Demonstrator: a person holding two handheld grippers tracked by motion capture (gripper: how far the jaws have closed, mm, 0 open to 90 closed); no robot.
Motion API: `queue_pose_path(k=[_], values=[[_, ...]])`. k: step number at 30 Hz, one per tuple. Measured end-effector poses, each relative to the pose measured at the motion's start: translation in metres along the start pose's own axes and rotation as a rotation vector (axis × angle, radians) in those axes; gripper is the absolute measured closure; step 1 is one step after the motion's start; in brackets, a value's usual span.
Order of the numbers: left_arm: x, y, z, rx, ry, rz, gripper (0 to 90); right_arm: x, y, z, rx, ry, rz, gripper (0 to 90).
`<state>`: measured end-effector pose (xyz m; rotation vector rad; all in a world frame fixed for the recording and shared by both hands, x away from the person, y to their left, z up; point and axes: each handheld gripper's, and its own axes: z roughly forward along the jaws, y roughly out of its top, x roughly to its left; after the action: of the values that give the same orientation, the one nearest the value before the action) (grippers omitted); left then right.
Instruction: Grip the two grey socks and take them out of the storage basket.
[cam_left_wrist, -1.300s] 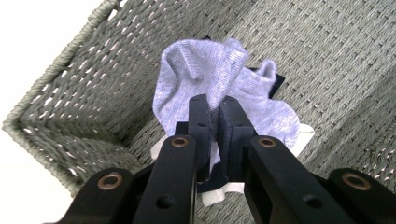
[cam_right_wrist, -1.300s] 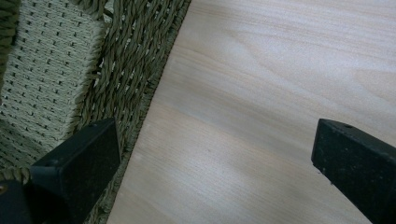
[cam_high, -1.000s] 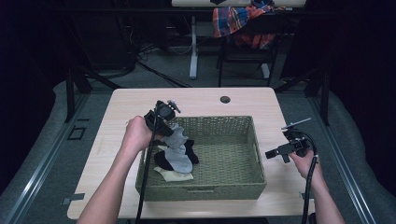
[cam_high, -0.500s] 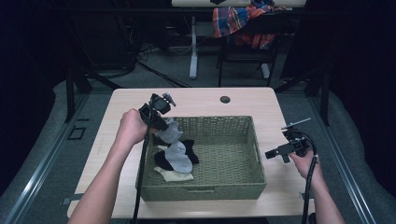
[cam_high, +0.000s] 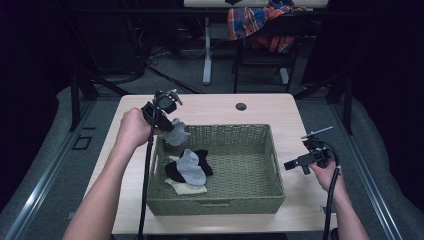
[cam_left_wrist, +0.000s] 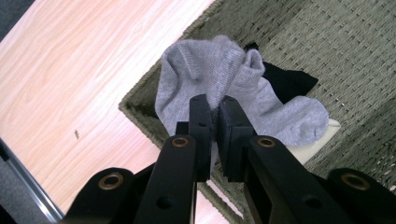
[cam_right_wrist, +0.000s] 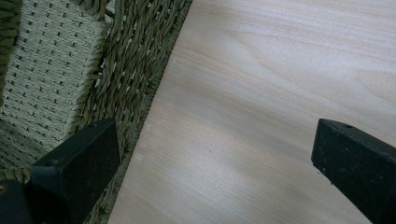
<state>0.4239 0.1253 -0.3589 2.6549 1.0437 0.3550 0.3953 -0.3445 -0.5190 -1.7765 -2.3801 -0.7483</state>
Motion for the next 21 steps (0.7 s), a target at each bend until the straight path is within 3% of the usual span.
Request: queue_pose_path(k=[21], values=[[0.028,-0.014,-0.024,-0.006,0.055,-0.067,85.2,0.0,-0.001,0.0,-0.008,-0.007,0.012,0.9]])
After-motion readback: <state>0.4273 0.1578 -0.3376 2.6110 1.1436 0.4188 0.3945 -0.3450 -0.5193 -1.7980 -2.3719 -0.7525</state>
